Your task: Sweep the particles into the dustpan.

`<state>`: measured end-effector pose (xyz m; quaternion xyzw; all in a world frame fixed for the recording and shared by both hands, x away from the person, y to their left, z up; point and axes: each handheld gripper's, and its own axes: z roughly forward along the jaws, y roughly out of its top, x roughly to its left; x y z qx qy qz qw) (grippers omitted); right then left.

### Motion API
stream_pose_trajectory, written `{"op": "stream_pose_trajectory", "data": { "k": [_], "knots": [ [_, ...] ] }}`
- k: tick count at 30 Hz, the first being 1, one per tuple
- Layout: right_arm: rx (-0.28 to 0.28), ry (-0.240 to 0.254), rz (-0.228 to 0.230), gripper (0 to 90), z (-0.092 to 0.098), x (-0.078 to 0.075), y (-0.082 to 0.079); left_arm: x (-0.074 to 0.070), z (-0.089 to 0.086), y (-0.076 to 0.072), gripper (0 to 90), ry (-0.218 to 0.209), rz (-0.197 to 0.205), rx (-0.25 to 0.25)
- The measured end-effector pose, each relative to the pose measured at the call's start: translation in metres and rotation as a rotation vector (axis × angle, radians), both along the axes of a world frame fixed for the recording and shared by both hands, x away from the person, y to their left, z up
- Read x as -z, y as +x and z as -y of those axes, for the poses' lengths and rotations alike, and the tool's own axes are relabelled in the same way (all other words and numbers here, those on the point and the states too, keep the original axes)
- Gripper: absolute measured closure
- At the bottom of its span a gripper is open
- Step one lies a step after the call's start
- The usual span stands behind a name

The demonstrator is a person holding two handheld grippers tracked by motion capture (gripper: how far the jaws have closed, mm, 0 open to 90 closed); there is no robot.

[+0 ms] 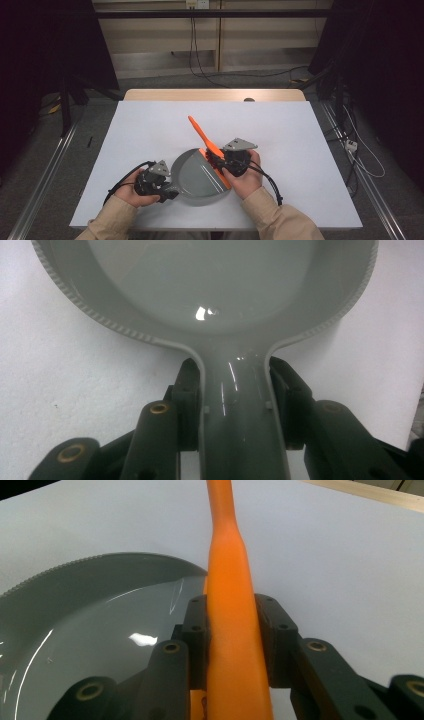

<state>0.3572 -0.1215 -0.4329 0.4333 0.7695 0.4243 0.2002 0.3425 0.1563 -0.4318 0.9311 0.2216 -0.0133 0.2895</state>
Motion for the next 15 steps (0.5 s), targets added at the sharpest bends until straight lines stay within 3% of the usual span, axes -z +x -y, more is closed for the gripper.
{"op": "stream_pose_trajectory", "data": {
  "k": [8, 11, 15],
  "knots": [
    [0.0, 0.026, 0.002, 70.1, -0.009, 0.0, -0.004, 0.0, 0.0, 0.0, 62.5, -0.002, 0.0, -0.001],
    [-0.007, -0.006, 0.027, 69.9, -0.017, 0.0, -0.008, -0.001, -0.001, 0.0, 62.5, 0.0, 0.0, -0.001],
    [-0.02, 0.013, 0.046, 70.1, -0.024, -0.003, -0.013, -0.001, -0.001, 0.0, 62.5, -0.001, -0.001, -0.002]
  ]
}}
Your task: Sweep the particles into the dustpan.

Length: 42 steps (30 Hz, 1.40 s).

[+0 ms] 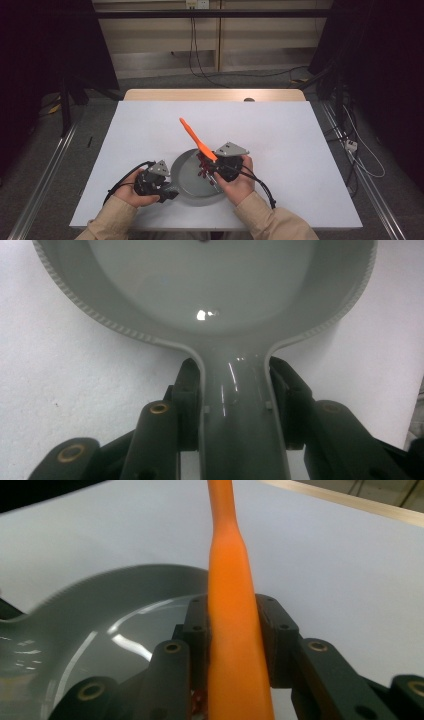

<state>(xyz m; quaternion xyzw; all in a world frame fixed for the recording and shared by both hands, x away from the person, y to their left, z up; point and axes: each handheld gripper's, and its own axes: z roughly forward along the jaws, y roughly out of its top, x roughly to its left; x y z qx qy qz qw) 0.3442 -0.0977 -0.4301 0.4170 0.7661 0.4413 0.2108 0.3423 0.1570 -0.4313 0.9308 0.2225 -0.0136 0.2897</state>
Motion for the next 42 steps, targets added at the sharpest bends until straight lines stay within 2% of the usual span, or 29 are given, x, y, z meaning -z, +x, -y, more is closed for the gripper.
{"op": "stream_pose_trajectory", "data": {
  "k": [4, 6, 8, 12, 15, 22, 25, 32, 37, 42],
  "knots": [
    [-0.054, 0.028, 0.003, 70.7, -0.012, -0.004, -0.006, 0.0, 0.0, 0.0, 62.6, 0.002, 0.0, 0.001],
    [-0.075, 0.026, 0.009, 70.7, -0.017, -0.005, -0.007, 0.0, 0.0, 0.0, 62.6, -0.004, 0.0, -0.003],
    [-0.086, 0.043, 0.019, 70.7, -0.017, -0.008, -0.006, 0.0, 0.0, -0.001, 62.6, -0.012, -0.001, -0.01],
    [-0.056, 0.065, 0.043, 70.7, -0.004, -0.016, 0.002, 0.0, -0.001, 0.0, 62.6, -0.003, -0.001, -0.001],
    [-0.022, 0.064, 0.042, 70.7, 0.01, -0.018, 0.008, 0.0, -0.001, 0.0, 62.6, -0.005, -0.001, -0.001],
    [0.06, 0.045, 0.028, 70.7, 0.039, -0.01, 0.022, 0.0, -0.002, 0.0, 62.6, -0.014, -0.002, -0.005],
    [0.077, 0.033, 0.015, 70.8, 0.046, -0.005, 0.024, -0.001, -0.004, -0.002, 62.6, -0.005, -0.006, 0.011],
    [0.119, -0.034, 0.024, 70.8, 0.06, 0.004, 0.015, -0.001, -0.002, -0.007, 62.4, 0.004, -0.005, 0.031],
    [0.098, -0.004, 0.022, 70.6, 0.057, 0.007, -0.001, -0.001, 0.002, -0.009, 62.4, 0.006, -0.004, 0.032],
    [0.087, 0.03, 0.021, 70.4, 0.042, 0.008, -0.01, -0.001, 0.007, -0.008, 62.4, 0.004, -0.012, 0.031]
  ]
}}
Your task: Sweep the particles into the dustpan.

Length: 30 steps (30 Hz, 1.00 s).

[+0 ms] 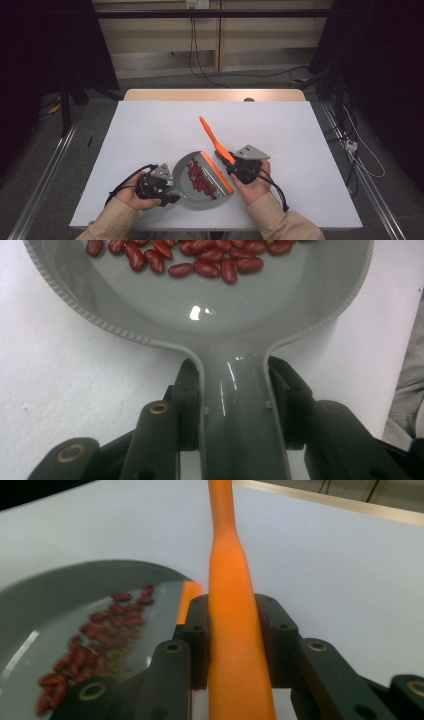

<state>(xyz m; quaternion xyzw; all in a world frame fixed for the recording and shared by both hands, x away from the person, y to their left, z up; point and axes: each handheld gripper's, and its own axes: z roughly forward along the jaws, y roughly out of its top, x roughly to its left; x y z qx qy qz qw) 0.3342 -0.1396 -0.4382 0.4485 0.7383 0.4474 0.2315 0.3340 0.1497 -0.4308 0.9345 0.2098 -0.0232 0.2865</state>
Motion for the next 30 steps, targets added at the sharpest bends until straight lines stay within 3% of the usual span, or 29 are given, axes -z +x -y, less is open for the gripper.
{"op": "stream_pose_trajectory", "data": {
  "k": [4, 6, 9, 13, 16, 19, 21, 23, 27, 28, 29, 30],
  "knots": [
    [-0.011, 0.047, -0.006, 70.2, -0.015, 0.001, -0.001, 0.0, 0.002, 0.002, 62.4, 0.024, 0.009, 0.02],
    [-0.01, 0.036, 0.016, 70.3, -0.02, 0.001, -0.003, 0.001, 0.002, 0.0, 62.5, -0.004, -0.001, -0.008],
    [-0.037, 0.112, 0.025, 70.8, -0.022, -0.004, -0.004, 0.001, 0.001, 0.0, 62.5, -0.007, -0.005, -0.011],
    [-0.056, 0.082, 0.051, 70.7, -0.024, -0.009, -0.002, 0.001, 0.0, 0.001, 62.6, -0.016, -0.008, -0.024],
    [-0.035, 0.092, 0.058, 70.7, -0.013, -0.013, 0.004, 0.001, -0.001, 0.001, 62.6, -0.016, -0.007, -0.029],
    [0.009, 0.056, 0.075, 70.7, 0.0, -0.014, 0.009, 0.001, -0.003, 0.003, 62.7, -0.015, -0.014, -0.026],
    [0.04, 0.04, 0.072, 70.7, 0.007, -0.008, 0.014, 0.0, -0.004, 0.003, 62.7, -0.026, -0.009, -0.039],
    [0.046, 0.039, 0.04, 70.8, 0.011, -0.001, 0.017, -0.001, -0.006, 0.004, 62.6, -0.025, -0.007, -0.046],
    [0.04, 0.032, 0.037, 70.7, 0.006, 0.003, 0.017, 0.001, -0.004, 0.003, 62.7, -0.009, -0.01, -0.048],
    [0.032, 0.026, 0.04, 70.6, 0.003, 0.004, 0.015, 0.001, -0.005, 0.005, 62.7, 0.015, -0.003, -0.021],
    [0.022, 0.019, 0.041, 70.5, -0.001, 0.003, 0.014, 0.001, -0.004, 0.003, 62.7, -0.012, -0.012, -0.054],
    [0.01, 0.02, 0.038, 70.3, -0.005, 0.003, 0.012, 0.001, -0.004, 0.004, 62.7, -0.014, -0.013, -0.053]
  ]
}}
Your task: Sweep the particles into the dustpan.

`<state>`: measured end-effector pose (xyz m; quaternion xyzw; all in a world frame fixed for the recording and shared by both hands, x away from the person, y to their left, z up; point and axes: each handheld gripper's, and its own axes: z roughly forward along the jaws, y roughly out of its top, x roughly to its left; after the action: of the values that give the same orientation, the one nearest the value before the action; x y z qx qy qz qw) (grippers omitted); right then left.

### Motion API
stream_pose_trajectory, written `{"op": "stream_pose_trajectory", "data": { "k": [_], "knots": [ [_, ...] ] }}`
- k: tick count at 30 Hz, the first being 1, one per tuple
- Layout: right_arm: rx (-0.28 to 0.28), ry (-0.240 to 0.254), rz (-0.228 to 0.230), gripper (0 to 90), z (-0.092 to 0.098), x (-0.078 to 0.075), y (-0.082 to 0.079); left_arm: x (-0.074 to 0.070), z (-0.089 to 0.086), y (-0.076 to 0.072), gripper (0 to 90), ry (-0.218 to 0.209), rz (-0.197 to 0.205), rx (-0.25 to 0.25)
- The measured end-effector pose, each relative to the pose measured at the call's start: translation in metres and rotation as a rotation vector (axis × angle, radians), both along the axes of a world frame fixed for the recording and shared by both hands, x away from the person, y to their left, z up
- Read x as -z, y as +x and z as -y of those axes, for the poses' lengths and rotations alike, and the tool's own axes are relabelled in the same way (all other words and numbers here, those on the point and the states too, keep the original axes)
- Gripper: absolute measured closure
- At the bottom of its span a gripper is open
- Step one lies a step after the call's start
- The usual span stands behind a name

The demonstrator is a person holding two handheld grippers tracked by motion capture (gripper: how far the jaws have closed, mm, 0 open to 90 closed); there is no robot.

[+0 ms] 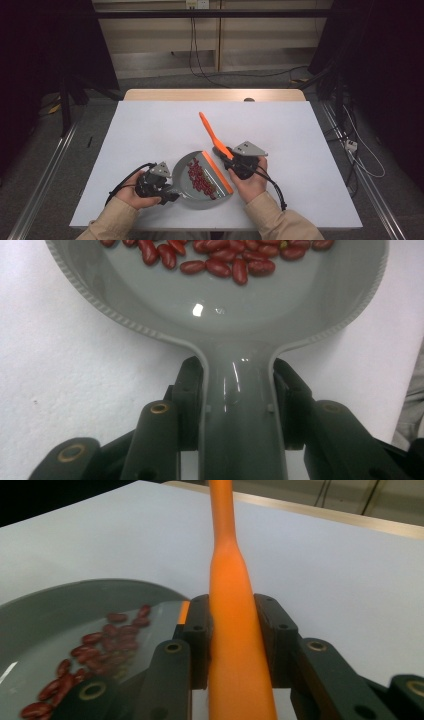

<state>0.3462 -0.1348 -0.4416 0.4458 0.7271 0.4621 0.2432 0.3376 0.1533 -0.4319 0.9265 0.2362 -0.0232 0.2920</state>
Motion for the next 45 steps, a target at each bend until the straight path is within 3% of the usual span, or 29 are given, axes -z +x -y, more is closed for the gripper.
{"op": "stream_pose_trajectory", "data": {
  "k": [7, 8, 9, 11, 15, 17, 20, 22, 23, 25, 28, 34, 38, 42, 45],
  "knots": [
    [-0.048, 0.039, -0.016, 70.1, -0.017, -0.002, -0.008, 0.001, 0.0, 0.001, 62.7, -0.005, -0.01, -0.005],
    [-0.055, 0.054, -0.012, 70.3, -0.018, -0.003, -0.008, 0.001, 0.001, 0.001, 62.7, -0.005, -0.01, -0.007],
    [-0.066, 0.111, -0.025, 70.8, -0.018, -0.005, -0.008, 0.001, 0.001, 0.001, 62.7, -0.001, -0.008, -0.004],
    [-0.099, 0.144, -0.059, 70.8, -0.022, -0.008, -0.009, 0.001, 0.002, 0.002, 62.7, -0.009, -0.01, -0.011],
    [-0.108, 0.143, -0.027, 70.8, -0.023, -0.016, -0.006, 0.0, 0.0, 0.003, 62.7, 0.005, 0.008, -0.009],
    [-0.086, 0.129, -0.006, 70.7, -0.015, -0.019, -0.002, 0.0, 0.0, 0.002, 62.7, -0.007, 0.013, -0.038],
    [-0.036, 0.122, -0.009, 70.6, 0.002, -0.02, 0.007, 0.0, -0.002, 0.005, 62.5, 0.005, 0.026, -0.051],
    [-0.002, 0.088, -0.008, 70.7, 0.013, -0.019, 0.012, 0.0, -0.002, 0.005, 62.3, -0.011, 0.032, -0.081],
    [0.01, 0.073, -0.014, 70.6, 0.018, -0.018, 0.015, -0.001, -0.004, 0.007, 62.3, 0.006, 0.04, -0.067],
    [0.036, 0.031, -0.03, 70.5, 0.026, -0.014, 0.018, 0.0, -0.004, 0.008, 62.3, -0.006, 0.04, -0.105],
    [0.026, -0.006, -0.069, 70.5, 0.03, -0.009, 0.019, 0.002, -0.006, 0.009, 62.2, -0.001, 0.034, -0.109],
    [0.005, -0.086, -0.14, 70.0, 0.028, -0.019, 0.019, 0.002, -0.002, 0.009, 60.5, 0.003, 0.059, -0.11],
    [-0.009, -0.134, -0.193, 70.5, 0.027, -0.023, 0.024, 0.002, 0.001, 0.011, 57.9, 0.039, 0.074, -0.08],
    [-0.021, -0.149, -0.208, 70.9, 0.027, -0.024, 0.023, 0.002, 0.005, 0.012, 61.5, 0.053, 0.069, -0.069],
    [-0.021, -0.123, -0.201, 71.0, 0.029, -0.023, 0.021, 0.003, 0.006, 0.012, 63.2, 0.034, 0.08, -0.077]
  ]
}}
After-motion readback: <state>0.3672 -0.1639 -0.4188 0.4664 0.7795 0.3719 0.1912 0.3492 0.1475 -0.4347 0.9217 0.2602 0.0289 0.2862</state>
